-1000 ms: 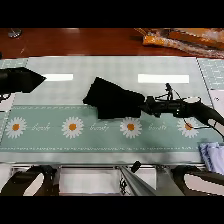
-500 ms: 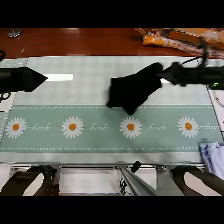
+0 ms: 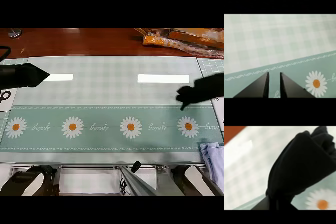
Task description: Fold the shirts.
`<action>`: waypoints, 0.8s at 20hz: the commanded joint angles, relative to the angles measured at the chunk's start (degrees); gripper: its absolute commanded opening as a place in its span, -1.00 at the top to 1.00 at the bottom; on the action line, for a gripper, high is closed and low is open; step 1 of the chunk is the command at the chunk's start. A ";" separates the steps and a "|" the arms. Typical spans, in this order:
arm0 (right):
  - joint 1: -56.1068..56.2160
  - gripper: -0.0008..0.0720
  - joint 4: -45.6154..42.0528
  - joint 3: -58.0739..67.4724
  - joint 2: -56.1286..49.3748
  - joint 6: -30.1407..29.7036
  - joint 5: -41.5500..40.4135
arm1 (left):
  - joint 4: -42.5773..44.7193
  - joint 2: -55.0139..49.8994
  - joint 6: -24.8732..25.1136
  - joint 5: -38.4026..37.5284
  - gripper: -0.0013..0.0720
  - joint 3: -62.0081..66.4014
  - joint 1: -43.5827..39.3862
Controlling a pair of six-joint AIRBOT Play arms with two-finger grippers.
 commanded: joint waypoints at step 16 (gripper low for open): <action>-27.17 0.89 -47.41 0.83 3.48 -2.01 19.28 | 0.50 -9.27 9.18 20.41 0.47 0.00 0.04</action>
